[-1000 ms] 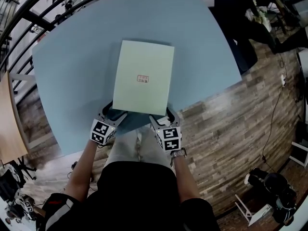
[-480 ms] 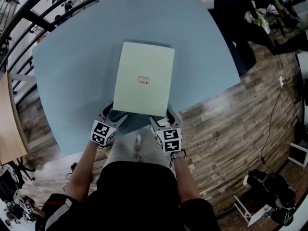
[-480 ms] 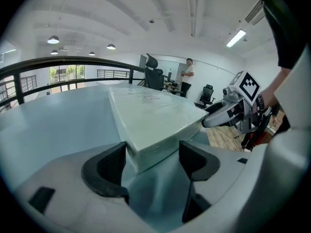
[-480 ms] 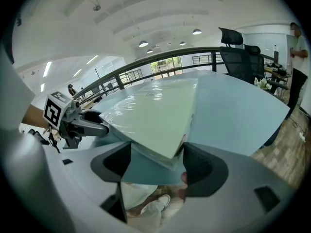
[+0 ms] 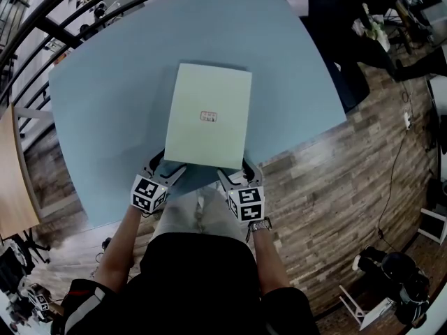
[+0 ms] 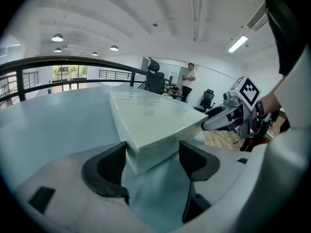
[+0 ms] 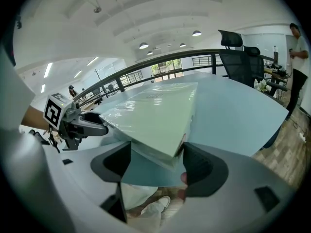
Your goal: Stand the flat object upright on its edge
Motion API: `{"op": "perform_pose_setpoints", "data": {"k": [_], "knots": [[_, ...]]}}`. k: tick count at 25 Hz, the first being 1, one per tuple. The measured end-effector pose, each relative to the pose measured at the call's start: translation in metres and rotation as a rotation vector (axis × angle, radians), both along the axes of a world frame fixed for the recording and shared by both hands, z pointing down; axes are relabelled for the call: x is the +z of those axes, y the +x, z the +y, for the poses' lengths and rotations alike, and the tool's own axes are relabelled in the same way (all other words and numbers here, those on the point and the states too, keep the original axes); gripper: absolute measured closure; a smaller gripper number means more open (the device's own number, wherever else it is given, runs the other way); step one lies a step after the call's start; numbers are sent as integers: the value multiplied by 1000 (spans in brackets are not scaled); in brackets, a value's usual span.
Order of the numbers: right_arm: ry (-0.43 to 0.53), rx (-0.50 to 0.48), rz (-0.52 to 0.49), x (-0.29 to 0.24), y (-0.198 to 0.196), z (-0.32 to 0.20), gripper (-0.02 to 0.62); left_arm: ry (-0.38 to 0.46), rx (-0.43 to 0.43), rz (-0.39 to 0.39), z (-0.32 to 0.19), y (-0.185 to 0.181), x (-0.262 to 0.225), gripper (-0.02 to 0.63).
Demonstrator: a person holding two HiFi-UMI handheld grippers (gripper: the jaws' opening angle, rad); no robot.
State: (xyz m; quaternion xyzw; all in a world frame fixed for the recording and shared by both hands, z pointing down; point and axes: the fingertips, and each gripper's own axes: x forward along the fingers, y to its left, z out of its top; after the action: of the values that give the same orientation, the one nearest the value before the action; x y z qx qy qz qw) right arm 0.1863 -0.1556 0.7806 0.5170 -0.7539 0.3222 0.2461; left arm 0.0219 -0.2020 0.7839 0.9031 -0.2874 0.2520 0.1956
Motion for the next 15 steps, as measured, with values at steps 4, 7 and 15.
{"op": "perform_pose_setpoints", "data": {"k": [4, 7, 15], "knots": [[18, 5, 1, -11, 1, -1, 284, 2, -12, 23, 1, 1, -11, 284], [33, 11, -4, -17, 2, -1, 284, 12, -15, 34, 1, 2, -18, 284], [66, -1, -22, -37, 2, -1, 284, 19, -14, 72, -1, 2, -37, 284]]}}
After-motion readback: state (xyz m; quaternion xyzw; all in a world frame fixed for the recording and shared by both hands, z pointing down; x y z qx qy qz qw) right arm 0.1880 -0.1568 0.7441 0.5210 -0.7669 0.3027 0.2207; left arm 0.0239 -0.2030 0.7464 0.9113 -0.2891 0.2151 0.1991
